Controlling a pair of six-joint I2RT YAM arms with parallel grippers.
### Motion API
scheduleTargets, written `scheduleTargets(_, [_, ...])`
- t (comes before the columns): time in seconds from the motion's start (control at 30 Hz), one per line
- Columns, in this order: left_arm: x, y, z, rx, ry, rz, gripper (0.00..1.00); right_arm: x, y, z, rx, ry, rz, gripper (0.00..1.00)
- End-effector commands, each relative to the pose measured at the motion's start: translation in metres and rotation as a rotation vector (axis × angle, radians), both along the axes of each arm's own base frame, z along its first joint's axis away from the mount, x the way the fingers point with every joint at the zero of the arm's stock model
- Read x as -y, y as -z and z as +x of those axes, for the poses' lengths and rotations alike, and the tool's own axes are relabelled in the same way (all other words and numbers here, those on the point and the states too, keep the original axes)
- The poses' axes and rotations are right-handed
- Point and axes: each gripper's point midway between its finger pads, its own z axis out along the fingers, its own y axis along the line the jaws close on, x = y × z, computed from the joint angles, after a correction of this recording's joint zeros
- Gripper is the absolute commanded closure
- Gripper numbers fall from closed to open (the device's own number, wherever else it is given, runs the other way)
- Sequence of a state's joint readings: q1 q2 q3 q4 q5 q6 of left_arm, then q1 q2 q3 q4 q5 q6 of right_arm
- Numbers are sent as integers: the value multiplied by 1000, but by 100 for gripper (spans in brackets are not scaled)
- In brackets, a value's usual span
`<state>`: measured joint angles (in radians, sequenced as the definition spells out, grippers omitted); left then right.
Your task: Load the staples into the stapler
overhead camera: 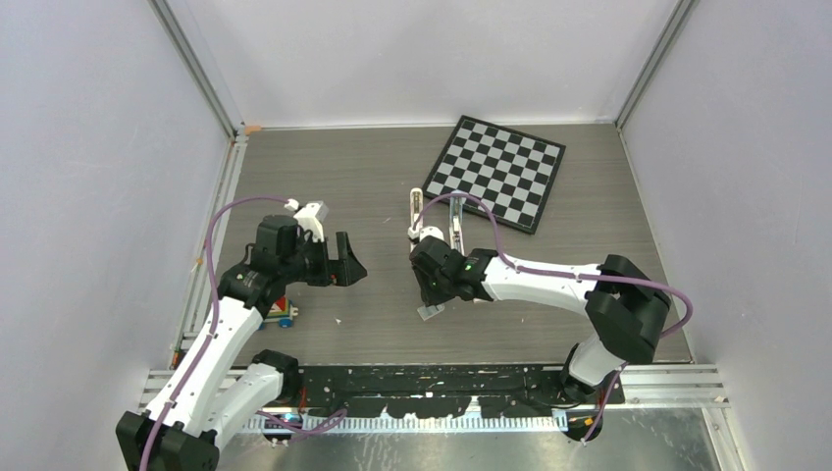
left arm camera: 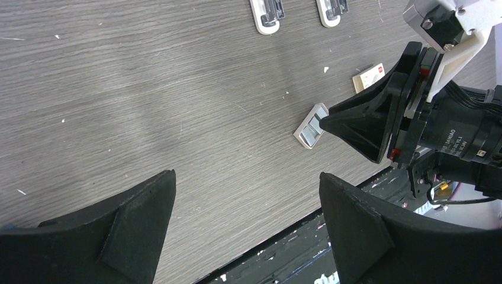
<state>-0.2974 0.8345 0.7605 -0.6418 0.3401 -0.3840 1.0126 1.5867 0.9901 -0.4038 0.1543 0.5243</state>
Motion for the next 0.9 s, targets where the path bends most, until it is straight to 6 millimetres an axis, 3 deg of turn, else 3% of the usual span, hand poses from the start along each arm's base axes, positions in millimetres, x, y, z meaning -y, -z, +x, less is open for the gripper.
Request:
scheduleTargets(0.0, [-1,-4,0,20,11,10,8,-9,-6,5,19,-19,-1,71])
scheduleTargets(0.87, [-3,-1,-3,22,1,16,8,-10,8,-1,-13,-50,-40,70])
